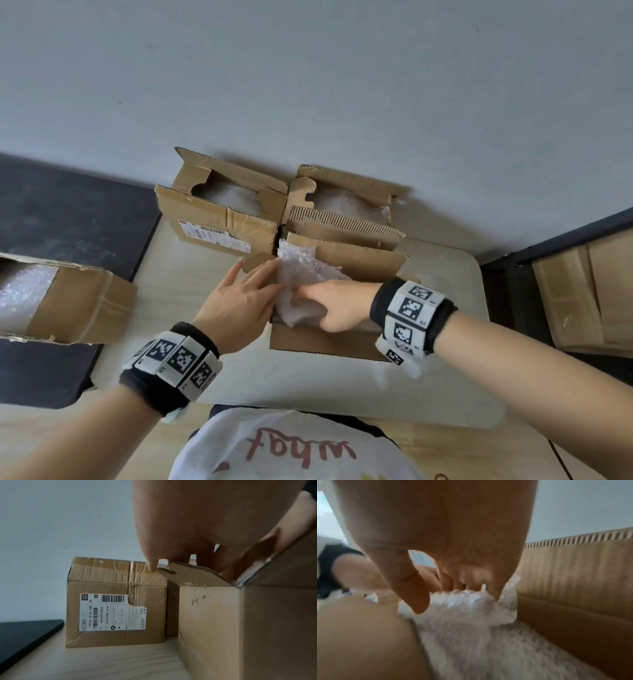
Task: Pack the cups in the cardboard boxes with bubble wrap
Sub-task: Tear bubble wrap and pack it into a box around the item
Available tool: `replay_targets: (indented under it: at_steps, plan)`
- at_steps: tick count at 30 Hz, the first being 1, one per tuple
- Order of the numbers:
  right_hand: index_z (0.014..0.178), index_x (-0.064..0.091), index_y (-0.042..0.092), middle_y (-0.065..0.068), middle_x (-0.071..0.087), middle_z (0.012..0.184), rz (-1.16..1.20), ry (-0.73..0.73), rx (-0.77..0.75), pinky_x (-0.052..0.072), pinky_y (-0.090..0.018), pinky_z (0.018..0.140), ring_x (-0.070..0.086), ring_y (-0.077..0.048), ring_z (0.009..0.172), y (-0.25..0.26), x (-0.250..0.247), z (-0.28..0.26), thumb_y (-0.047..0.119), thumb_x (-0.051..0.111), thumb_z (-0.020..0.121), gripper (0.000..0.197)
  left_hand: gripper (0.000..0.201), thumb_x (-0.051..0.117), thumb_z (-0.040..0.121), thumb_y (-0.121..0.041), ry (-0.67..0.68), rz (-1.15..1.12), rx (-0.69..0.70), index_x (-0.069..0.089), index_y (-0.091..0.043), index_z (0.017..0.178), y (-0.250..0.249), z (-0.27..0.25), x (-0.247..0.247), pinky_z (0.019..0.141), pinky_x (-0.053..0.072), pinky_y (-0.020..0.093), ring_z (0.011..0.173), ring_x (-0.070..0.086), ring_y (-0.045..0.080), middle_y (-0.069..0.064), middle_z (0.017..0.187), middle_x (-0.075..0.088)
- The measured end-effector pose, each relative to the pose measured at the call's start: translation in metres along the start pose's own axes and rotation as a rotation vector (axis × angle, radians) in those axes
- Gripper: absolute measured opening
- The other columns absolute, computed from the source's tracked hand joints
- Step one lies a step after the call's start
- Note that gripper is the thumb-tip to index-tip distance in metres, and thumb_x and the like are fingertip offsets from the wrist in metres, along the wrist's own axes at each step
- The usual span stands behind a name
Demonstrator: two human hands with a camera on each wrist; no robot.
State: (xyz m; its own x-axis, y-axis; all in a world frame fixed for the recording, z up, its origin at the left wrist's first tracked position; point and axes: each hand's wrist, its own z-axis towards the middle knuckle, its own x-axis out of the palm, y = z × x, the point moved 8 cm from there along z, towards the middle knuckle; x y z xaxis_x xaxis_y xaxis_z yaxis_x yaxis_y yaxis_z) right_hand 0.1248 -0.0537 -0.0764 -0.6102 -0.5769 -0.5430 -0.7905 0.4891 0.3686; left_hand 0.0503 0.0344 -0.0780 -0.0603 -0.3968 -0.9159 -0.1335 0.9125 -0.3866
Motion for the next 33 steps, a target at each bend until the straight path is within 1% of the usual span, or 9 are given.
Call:
replay_targets:
  at_steps: [2, 5, 8, 12, 18, 24, 28, 30, 33]
  plan:
    - [0.139, 0.043, 0.022, -0.003, 0.05, 0.139, 0.078, -0.038, -0.023, 0.04, -0.036, 0.105, 0.047, -0.018, 0.125, -0.005, -0.012, -0.005, 0.005, 0.044, 0.089, 0.053, 0.039, 0.031, 0.098, -0.035, 0.023, 0.074, 0.013, 0.065, -0.024, 0.113, 0.0, -0.002, 0.001, 0.117, 0.0, 0.05, 0.138, 0.036, 0.02, 0.01, 0.15, 0.035]
    - [0.129, 0.057, 0.022, 0.001, 0.057, 0.133, 0.093, -0.296, -0.083, 0.04, -0.035, 0.103, 0.053, -0.017, 0.119, -0.013, -0.041, -0.016, 0.002, 0.043, 0.091, 0.045, 0.036, 0.037, 0.094, -0.028, -0.089, 0.063, 0.132, 0.07, -0.014, 0.099, -0.018, -0.005, -0.012, 0.112, 0.026, 0.051, 0.117, 0.057, 0.029, 0.016, 0.127, 0.059]
    - [0.136, 0.051, 0.02, -0.002, 0.047, 0.144, -0.058, -0.199, -0.108, 0.033, -0.037, 0.108, 0.042, -0.019, 0.132, -0.012, -0.032, -0.011, 0.007, 0.052, 0.091, 0.047, 0.031, 0.043, 0.095, -0.029, -0.192, 0.011, 0.284, 0.07, -0.016, 0.094, -0.038, -0.012, -0.017, 0.102, 0.04, 0.041, 0.1, 0.064, 0.023, 0.007, 0.111, 0.067]
    - [0.138, 0.047, 0.018, -0.007, 0.044, 0.143, -0.243, -0.061, -0.039, 0.034, -0.034, 0.107, 0.04, -0.024, 0.132, -0.009, -0.013, 0.02, 0.019, 0.052, 0.095, 0.043, 0.049, 0.022, 0.099, -0.045, 0.039, 0.107, 0.311, 0.066, -0.024, 0.096, -0.036, -0.011, 0.002, 0.11, 0.024, 0.032, 0.092, 0.063, 0.014, -0.009, 0.095, 0.069]
    - [0.126, 0.054, 0.016, -0.009, 0.057, 0.128, -0.266, -0.085, 0.034, 0.043, -0.035, 0.091, 0.055, -0.029, 0.115, -0.009, -0.001, 0.049, 0.026, 0.043, 0.098, 0.032, 0.072, -0.005, 0.093, -0.053, 0.306, 0.288, 0.313, 0.062, -0.029, 0.098, -0.028, -0.004, 0.036, 0.117, 0.001, 0.038, 0.11, 0.05, 0.013, -0.008, 0.101, 0.065]
    - [0.114, 0.058, 0.015, -0.008, 0.062, 0.117, -0.273, -0.071, 0.01, 0.043, -0.031, 0.083, 0.059, -0.027, 0.108, -0.013, -0.01, 0.047, 0.025, 0.053, 0.094, 0.023, 0.067, 0.008, 0.098, -0.048, 0.296, 0.308, 0.31, 0.07, -0.022, 0.101, -0.022, 0.01, 0.035, 0.118, -0.004, 0.035, 0.122, 0.042, 0.017, -0.002, 0.117, 0.061]
    - [0.123, 0.058, 0.023, -0.002, 0.06, 0.126, -0.207, -0.192, -0.054, 0.047, -0.037, 0.091, 0.056, -0.022, 0.114, -0.025, -0.026, 0.011, 0.017, 0.051, 0.093, 0.032, 0.041, 0.036, 0.096, -0.037, 0.065, 0.212, 0.279, 0.068, -0.012, 0.1, -0.014, 0.013, 0.003, 0.115, 0.022, 0.042, 0.13, 0.045, 0.029, 0.015, 0.134, 0.054]
    - [0.128, 0.058, 0.026, 0.003, 0.055, 0.136, -0.231, -0.1, -0.112, 0.041, -0.038, 0.102, 0.05, -0.019, 0.124, -0.022, -0.014, -0.003, 0.016, 0.043, 0.096, 0.036, 0.029, 0.051, 0.092, -0.029, -0.022, 0.22, 0.258, 0.063, -0.009, 0.109, -0.009, 0.018, -0.009, 0.11, 0.03, 0.044, 0.128, 0.047, 0.031, 0.018, 0.135, 0.052]
    - [0.139, 0.047, 0.027, 0.005, 0.038, 0.15, -0.364, 0.089, -0.144, 0.031, -0.035, 0.11, 0.036, -0.021, 0.136, -0.015, 0.016, -0.008, 0.025, 0.035, 0.102, 0.038, 0.039, 0.067, 0.082, -0.022, 0.009, 0.255, 0.252, 0.059, -0.01, 0.119, -0.011, 0.026, -0.012, 0.099, 0.046, 0.04, 0.117, 0.056, 0.029, 0.015, 0.131, 0.056]
